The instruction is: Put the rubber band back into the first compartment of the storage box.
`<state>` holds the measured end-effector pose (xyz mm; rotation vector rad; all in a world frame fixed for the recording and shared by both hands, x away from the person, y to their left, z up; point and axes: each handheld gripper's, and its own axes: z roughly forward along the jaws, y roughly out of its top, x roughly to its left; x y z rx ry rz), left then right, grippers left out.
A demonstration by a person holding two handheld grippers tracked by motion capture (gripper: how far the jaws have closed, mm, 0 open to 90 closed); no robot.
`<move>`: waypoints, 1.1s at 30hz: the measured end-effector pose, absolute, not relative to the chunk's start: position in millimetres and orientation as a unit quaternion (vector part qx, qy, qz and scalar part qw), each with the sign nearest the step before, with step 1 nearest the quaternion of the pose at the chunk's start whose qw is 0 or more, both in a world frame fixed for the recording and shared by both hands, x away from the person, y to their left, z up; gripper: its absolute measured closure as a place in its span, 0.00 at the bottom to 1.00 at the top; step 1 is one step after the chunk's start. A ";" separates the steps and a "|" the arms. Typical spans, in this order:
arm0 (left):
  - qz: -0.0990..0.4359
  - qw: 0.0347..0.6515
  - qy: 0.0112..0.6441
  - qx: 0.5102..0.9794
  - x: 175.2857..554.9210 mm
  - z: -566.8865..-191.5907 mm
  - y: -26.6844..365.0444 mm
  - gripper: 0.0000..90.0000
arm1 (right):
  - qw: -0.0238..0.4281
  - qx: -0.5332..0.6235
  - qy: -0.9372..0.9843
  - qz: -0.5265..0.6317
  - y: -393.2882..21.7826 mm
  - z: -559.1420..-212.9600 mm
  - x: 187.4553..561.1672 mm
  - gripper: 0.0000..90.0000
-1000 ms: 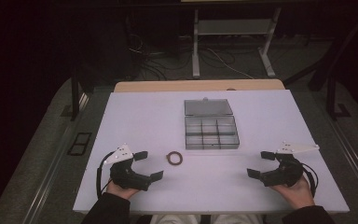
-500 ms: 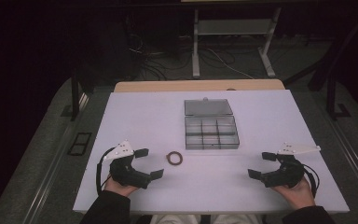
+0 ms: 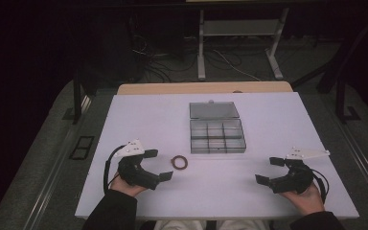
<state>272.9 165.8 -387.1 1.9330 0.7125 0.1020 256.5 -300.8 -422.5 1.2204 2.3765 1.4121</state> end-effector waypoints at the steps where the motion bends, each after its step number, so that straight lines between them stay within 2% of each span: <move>1: 0.042 0.511 0.294 0.807 273.9 -386.6 164.8 0.00 | 0.060 0.403 0.785 0.466 -300.8 -422.5 256.6 0.00; 33: 0.016 0.432 0.247 0.867 298.5 -385.8 124.1 0.00 | 0.067 0.397 0.790 0.463 -299.4 -422.6 255.5 0.00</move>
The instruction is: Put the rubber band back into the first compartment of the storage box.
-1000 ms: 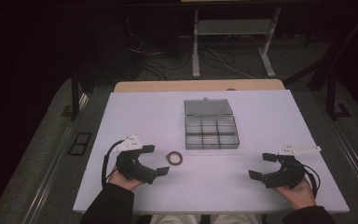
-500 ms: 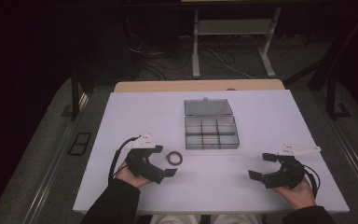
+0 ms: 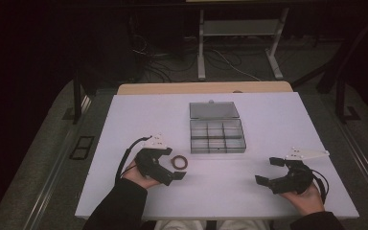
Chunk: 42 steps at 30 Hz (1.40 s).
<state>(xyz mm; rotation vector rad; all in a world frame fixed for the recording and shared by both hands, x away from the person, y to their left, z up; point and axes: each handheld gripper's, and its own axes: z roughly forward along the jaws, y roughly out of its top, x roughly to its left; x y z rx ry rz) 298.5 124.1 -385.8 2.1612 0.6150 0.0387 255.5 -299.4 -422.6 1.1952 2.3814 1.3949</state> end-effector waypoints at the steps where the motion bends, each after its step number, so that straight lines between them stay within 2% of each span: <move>1: 0.015 0.431 0.246 0.868 299.3 -385.8 122.6 0.00 | 0.067 0.395 0.791 0.462 -299.2 -422.9 255.7 0.00; 10: 0.009 0.413 0.234 0.880 307.6 -384.7 113.6 0.00 | 0.065 0.396 0.791 0.461 -299.0 -422.8 255.4 0.00; 34: -0.020 0.349 0.208 0.913 325.0 -409.9 94.7 0.00 | 0.060 0.392 0.796 0.458 -296.2 -425.3 255.2 0.00; 42: -0.020 0.336 0.199 0.920 327.1 -414.9 92.9 0.06 | 0.060 0.392 0.796 0.457 -296.0 -425.7 255.0 0.00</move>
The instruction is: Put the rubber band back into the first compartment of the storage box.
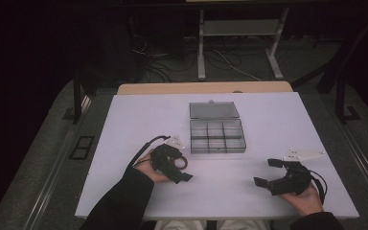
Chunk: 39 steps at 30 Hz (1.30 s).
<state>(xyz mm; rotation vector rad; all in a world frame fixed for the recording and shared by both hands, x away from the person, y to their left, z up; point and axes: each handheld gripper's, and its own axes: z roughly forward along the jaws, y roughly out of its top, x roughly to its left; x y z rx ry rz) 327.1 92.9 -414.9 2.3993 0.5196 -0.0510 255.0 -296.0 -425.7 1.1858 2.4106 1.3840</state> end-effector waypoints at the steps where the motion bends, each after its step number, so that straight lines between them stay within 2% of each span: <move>1: -0.019 0.335 0.199 0.921 327.5 -415.4 93.3 0.08 | 0.060 0.392 0.796 0.458 -296.1 -425.6 255.0 0.00; 11: -0.018 0.326 0.199 0.924 332.2 -420.6 97.3 0.19 | 0.059 0.391 0.796 0.457 -296.0 -425.9 255.1 0.00; 21: -0.024 0.317 0.194 0.928 335.2 -426.5 98.0 0.36 | 0.058 0.391 0.797 0.457 -295.6 -426.0 255.3 0.00; 27: -0.018 0.310 0.191 0.931 334.7 -429.0 97.3 0.43 | 0.059 0.390 0.797 0.458 -295.6 -426.5 255.3 0.00; 39: -0.003 0.297 0.191 0.936 337.0 -432.1 98.8 0.64 | 0.061 0.389 0.797 0.457 -295.2 -427.5 255.8 0.00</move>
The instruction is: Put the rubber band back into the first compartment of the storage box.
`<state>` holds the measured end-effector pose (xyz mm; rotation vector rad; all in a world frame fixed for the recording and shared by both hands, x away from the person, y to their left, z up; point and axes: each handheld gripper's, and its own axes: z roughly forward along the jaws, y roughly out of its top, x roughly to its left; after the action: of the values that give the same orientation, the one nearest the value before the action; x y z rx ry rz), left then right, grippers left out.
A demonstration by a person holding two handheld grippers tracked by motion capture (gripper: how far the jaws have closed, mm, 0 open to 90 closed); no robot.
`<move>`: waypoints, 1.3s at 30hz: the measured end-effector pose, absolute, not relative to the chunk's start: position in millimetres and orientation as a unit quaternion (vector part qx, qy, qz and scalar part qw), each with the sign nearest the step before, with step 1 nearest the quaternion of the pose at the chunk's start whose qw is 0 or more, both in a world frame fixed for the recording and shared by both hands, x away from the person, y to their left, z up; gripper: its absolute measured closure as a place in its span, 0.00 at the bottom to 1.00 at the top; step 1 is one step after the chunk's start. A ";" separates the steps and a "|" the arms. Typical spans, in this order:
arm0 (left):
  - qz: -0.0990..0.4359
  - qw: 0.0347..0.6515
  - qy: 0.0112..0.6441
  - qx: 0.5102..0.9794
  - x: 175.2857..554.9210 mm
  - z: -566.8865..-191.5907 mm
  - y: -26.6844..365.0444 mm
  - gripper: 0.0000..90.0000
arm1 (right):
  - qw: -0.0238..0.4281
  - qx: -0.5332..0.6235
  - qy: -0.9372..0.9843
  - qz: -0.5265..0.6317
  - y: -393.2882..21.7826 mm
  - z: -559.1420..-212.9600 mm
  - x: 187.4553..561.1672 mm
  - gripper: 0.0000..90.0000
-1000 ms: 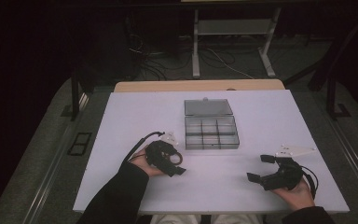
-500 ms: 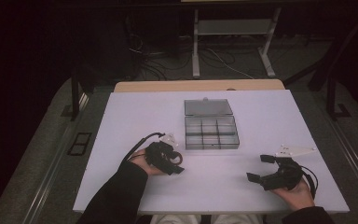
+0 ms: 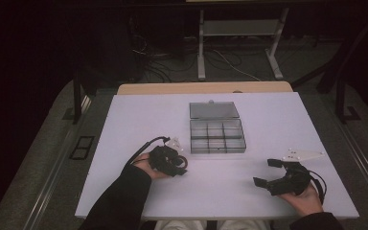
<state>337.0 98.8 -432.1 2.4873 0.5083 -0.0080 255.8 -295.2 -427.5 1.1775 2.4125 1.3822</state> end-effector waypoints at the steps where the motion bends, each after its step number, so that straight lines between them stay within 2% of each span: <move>1: -0.002 0.296 0.191 0.936 337.2 -432.0 99.1 0.66 | 0.063 0.388 0.798 0.457 -295.1 -427.6 255.9 0.00; 13: -0.010 0.297 0.193 0.935 341.1 -432.7 102.2 0.88 | 0.062 0.391 0.796 0.457 -295.3 -427.7 255.4 0.00; 19: -0.014 0.299 0.200 0.933 342.6 -433.2 103.1 0.92 | 0.064 0.391 0.797 0.457 -295.3 -428.1 255.6 0.00; 30: -0.031 0.299 0.214 0.929 345.0 -431.8 106.9 0.93 | 0.063 0.391 0.797 0.456 -295.7 -428.3 255.7 0.00; 39: -0.031 0.328 0.231 0.915 349.1 -423.6 119.2 0.93 | 0.062 0.390 0.797 0.457 -296.0 -428.5 255.8 0.00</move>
<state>349.1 119.2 -423.6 2.3964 0.6034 -0.0813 255.8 -296.0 -428.5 1.1780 2.4101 1.3825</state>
